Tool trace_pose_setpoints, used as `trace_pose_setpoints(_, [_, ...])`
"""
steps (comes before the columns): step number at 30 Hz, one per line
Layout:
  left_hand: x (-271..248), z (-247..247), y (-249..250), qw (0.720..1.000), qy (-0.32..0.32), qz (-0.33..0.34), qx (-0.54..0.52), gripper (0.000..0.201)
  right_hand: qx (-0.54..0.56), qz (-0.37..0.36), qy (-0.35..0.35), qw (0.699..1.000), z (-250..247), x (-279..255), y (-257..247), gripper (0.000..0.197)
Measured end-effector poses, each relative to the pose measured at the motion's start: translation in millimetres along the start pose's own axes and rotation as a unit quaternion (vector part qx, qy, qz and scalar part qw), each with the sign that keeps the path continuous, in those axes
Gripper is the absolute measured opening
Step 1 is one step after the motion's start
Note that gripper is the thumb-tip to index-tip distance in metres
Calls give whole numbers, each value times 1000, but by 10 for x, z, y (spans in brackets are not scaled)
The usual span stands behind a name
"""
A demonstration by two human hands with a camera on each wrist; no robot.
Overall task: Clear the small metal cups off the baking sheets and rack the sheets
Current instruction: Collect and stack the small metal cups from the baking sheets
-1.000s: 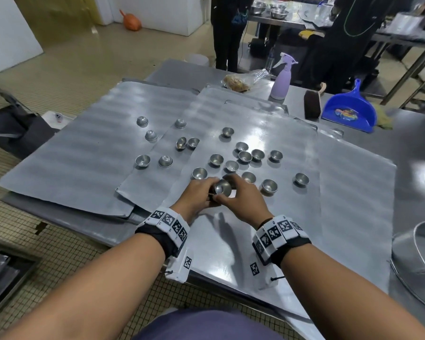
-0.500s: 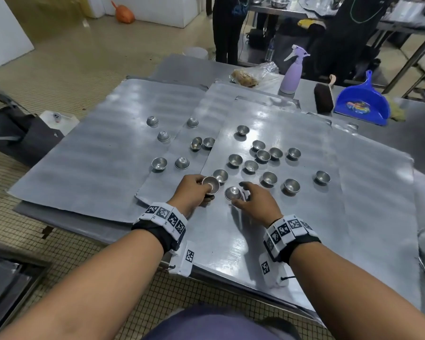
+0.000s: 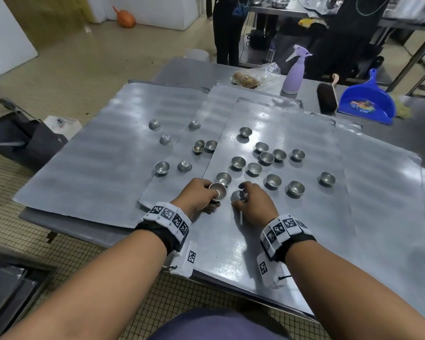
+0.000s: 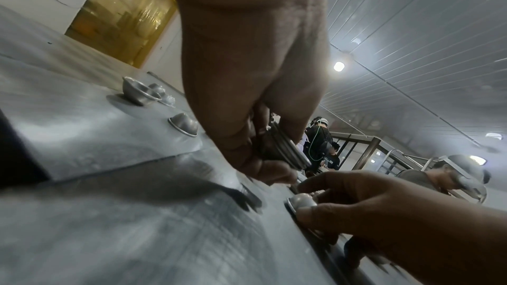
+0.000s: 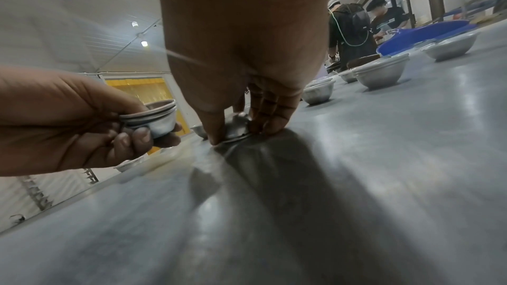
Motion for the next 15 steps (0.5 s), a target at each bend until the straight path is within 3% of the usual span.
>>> trace_pose_setpoints(3, [12,13,65,1000,-13,4,12,12,-5,9,-15,1000,-10,27,62,60])
trace_pose_setpoints(11, [84,-55,86,1000,2,-3,10,10,67,-31,45,996,-180,125,-18,33])
trace_pose_setpoints(15, [116,-71,63,1000,1,-6,-3,8,84,-39,42,995,-187,177,-57,24])
Point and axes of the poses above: each hand's wrist, its own x-axis towards the middle knuckle, its own z-axis out of the palm, y = z × x, the point moved 9 cm from there along x, towards the middle knuckle, and after that the axes turned 9 degrees about x, right-handed, at the moved point
